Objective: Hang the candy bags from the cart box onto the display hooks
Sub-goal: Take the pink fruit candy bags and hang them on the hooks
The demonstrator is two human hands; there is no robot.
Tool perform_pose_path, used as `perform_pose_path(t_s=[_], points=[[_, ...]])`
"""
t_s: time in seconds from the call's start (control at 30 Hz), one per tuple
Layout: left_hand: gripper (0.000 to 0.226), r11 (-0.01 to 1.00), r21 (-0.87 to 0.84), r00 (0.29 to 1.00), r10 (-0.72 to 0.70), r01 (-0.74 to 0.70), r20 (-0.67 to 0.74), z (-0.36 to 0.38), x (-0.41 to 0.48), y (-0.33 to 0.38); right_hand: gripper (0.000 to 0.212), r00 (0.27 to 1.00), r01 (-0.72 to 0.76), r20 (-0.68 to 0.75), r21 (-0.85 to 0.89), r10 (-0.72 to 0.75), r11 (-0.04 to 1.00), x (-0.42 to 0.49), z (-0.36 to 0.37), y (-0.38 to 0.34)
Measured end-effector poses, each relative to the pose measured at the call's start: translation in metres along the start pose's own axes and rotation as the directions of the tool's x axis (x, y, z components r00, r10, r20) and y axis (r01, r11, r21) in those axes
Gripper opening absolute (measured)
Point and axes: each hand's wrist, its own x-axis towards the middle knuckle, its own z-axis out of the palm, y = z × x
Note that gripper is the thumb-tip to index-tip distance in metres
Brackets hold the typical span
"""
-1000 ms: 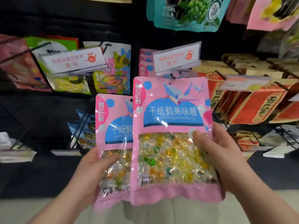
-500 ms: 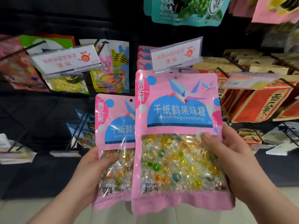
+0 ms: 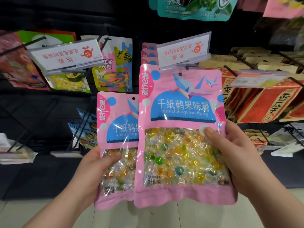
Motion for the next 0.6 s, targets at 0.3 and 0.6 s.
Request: perform_pose_path(t_s=[0.3,0.6], points=[[0.038,1.000,-0.016,1.000,-0.002,0.002,-0.009,-0.009,0.007,0.000,0.026,0.998,0.007,-0.069,-0.090,-0.013,0.996,0.045,0.004,0.011],[0.043,0.998,0.055,0.997,-0.014,0.018,-0.072,-0.019,0.009,-0.006,0.026,0.990,0.060,-0.107,-0.228,-0.087,0.972,0.112,0.016,0.031]])
